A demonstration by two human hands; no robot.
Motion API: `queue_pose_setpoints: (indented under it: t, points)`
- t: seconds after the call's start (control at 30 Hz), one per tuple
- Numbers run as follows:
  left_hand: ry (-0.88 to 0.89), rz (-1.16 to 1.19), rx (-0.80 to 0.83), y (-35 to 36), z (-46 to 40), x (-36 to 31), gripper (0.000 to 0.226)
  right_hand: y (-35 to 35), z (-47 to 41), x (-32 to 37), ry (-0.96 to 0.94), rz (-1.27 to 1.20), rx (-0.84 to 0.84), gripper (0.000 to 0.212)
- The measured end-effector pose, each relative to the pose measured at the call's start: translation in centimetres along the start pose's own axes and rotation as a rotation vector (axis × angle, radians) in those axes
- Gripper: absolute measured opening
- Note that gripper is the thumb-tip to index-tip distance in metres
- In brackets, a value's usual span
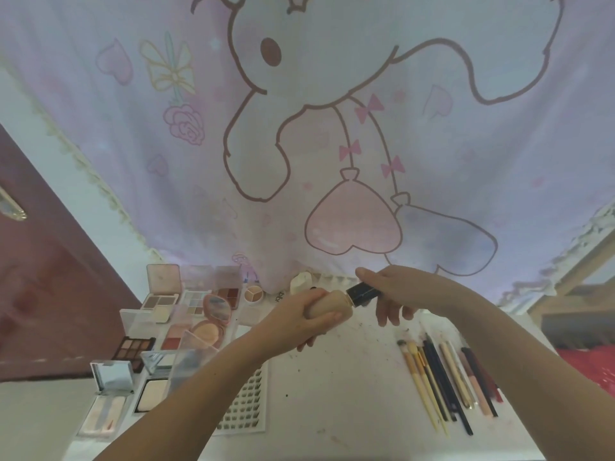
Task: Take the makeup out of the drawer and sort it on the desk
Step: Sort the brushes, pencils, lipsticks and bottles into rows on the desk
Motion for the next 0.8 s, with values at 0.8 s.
queue_pose_setpoints:
  t: [0.8]
  points:
    - [-0.020,0.055,0.010,-0.7,0.9,1.9,0.032,-2.6,1.7,1.8,-0.293,0.018,-0.122,0.014]
Point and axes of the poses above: each hand's wrist, its own z-axis away from the middle knuckle, its own y-axis out of the palm, x = y × z, the point moved 6 cm from there along -z, towards the middle knuckle, and after that the axes turned 10 degrees about -z, right-handed, at the moved point
